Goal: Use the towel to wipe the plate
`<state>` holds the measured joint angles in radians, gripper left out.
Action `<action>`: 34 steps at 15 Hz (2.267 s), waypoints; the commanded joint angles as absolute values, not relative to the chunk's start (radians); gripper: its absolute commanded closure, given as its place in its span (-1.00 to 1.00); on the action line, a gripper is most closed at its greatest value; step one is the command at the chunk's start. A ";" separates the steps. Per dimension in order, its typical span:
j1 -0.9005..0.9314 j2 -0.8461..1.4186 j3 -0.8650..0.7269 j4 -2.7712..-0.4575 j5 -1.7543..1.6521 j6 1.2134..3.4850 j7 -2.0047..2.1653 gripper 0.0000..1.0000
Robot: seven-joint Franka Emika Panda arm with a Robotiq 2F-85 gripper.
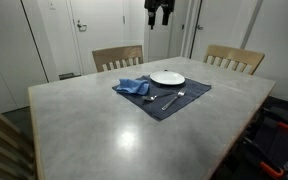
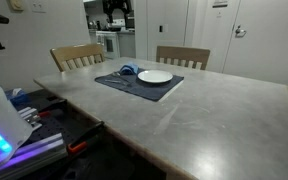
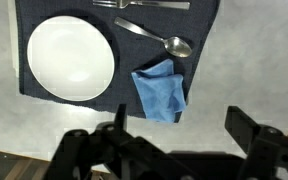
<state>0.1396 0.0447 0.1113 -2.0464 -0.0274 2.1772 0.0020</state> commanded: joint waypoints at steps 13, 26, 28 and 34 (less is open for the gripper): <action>0.138 0.347 0.125 -1.842 -0.026 2.277 -0.039 -1.00; 0.148 0.618 0.136 -1.689 -0.012 2.343 -0.059 -1.00; 0.146 0.654 0.141 -1.666 -0.012 2.358 -0.077 -1.00; 0.144 0.754 0.140 -1.603 -0.007 2.354 -0.087 -1.00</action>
<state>0.1457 0.7011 0.1403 -1.6555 -0.0109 2.3596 -0.0613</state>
